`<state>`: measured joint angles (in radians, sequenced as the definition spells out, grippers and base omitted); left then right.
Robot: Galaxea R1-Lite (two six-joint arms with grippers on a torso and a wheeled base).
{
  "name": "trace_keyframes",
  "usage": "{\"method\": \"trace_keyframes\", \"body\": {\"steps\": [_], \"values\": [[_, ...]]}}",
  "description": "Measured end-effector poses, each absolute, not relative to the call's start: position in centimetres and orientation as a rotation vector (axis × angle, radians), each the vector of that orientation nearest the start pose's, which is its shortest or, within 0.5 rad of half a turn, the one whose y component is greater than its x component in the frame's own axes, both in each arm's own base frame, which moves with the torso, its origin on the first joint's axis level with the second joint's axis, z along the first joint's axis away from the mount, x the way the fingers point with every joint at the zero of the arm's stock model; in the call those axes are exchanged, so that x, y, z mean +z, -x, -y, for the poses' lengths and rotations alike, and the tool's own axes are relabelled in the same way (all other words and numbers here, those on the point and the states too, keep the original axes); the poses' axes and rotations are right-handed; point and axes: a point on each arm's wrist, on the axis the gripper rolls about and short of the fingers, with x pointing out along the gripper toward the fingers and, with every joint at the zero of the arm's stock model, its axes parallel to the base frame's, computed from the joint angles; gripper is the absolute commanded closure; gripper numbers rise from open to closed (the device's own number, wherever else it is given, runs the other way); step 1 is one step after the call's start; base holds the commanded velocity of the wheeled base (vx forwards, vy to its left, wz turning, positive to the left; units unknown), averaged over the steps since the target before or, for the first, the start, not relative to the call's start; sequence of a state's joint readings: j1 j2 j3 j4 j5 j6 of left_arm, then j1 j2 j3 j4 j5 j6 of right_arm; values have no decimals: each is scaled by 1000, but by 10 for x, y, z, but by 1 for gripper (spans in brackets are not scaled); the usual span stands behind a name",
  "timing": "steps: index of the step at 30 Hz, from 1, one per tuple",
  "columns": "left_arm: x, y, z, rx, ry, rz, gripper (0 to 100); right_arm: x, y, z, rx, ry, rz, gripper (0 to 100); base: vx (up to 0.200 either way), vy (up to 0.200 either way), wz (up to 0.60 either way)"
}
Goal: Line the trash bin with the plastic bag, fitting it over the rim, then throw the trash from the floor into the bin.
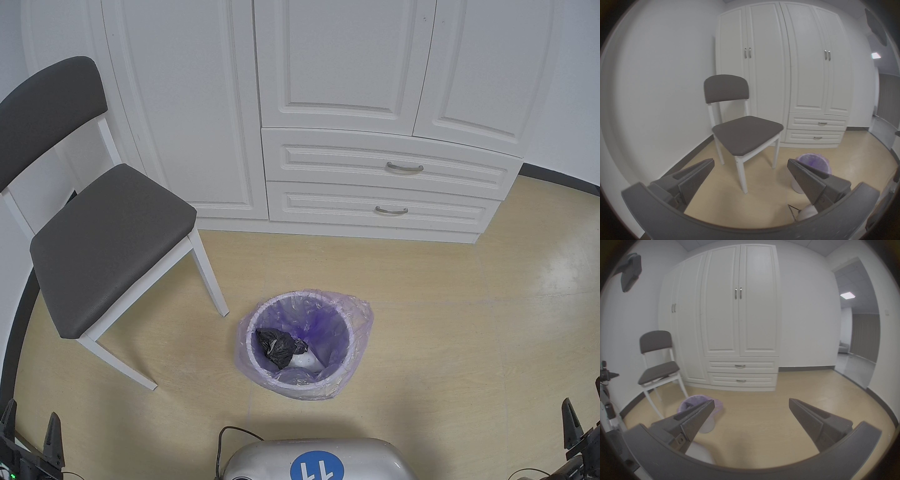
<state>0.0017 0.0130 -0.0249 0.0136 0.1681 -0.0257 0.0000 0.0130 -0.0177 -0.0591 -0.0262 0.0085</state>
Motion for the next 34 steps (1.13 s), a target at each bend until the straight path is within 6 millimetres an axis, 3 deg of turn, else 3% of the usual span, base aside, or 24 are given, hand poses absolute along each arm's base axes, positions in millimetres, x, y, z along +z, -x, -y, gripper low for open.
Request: {"method": "trace_keyframes", "body": {"steps": [8,15,22,34], "values": [[80,23,1,-24,-33,-2,0,86,23,0,-1,21,58,0,0,0,0],[80,23,1,-26,-16,-1,0,86,23,2,-76,-10,56,0,0,0,0],[80,23,1,-26,-26,-1,0,79,23,0,16,14,-14,0,0,0,0],[80,23,1,-21,-7,-2,0,81,23,0,6,-17,1,0,0,0,0]]}}
